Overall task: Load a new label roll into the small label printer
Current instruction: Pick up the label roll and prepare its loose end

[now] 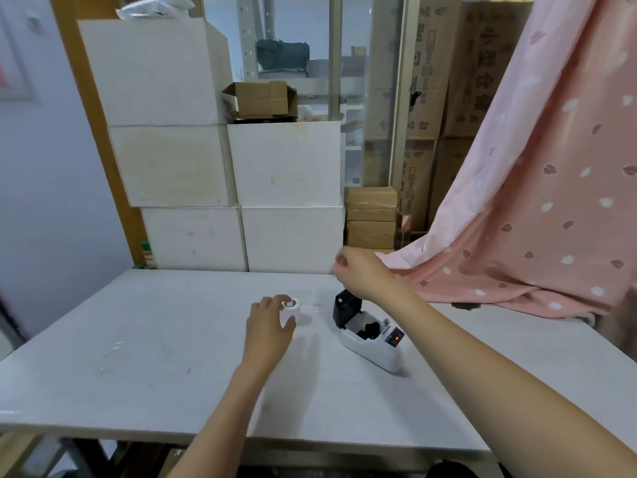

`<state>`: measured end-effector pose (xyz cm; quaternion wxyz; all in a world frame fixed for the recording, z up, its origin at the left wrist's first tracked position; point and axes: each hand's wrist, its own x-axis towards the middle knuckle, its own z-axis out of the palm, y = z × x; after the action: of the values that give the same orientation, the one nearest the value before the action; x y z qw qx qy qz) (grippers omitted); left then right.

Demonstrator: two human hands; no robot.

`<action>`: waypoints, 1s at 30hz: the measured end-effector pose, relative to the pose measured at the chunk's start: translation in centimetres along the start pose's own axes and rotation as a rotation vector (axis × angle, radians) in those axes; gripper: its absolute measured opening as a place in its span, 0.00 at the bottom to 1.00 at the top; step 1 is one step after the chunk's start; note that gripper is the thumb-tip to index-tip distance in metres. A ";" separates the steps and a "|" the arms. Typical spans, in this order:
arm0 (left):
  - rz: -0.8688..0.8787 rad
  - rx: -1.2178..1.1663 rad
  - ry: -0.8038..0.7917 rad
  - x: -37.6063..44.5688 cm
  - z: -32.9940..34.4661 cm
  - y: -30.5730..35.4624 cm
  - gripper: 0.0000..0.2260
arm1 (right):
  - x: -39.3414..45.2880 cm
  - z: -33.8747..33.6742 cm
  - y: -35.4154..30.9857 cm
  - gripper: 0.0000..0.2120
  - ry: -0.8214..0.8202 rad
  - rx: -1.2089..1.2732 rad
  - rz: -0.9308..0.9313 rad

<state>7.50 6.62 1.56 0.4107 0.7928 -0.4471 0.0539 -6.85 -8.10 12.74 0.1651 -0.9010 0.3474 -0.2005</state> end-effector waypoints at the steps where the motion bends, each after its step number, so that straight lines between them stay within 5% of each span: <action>1: -0.021 0.073 -0.040 1.0 -0.3 -0.5 0.18 | 0.4 0.3 -1.3 0.16 -0.007 -0.006 -0.024; 6: -0.094 0.266 -0.206 4.3 -0.5 -1.9 0.26 | 2.3 3.8 -6.4 0.17 -0.093 -0.035 -0.019; 16: -0.211 -0.246 -0.098 4.0 0.5 -2.2 0.20 | 2.3 11.7 -7.4 0.15 -0.241 -0.091 0.186; 30: -0.240 -0.403 -0.135 3.7 0.1 -3.7 0.18 | 2.9 13.3 -6.4 0.20 -0.198 0.027 0.265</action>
<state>12.48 5.05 0.93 0.5329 0.7443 -0.3778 -0.1388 5.01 -3.50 4.69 0.2355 -0.8604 0.4425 -0.0918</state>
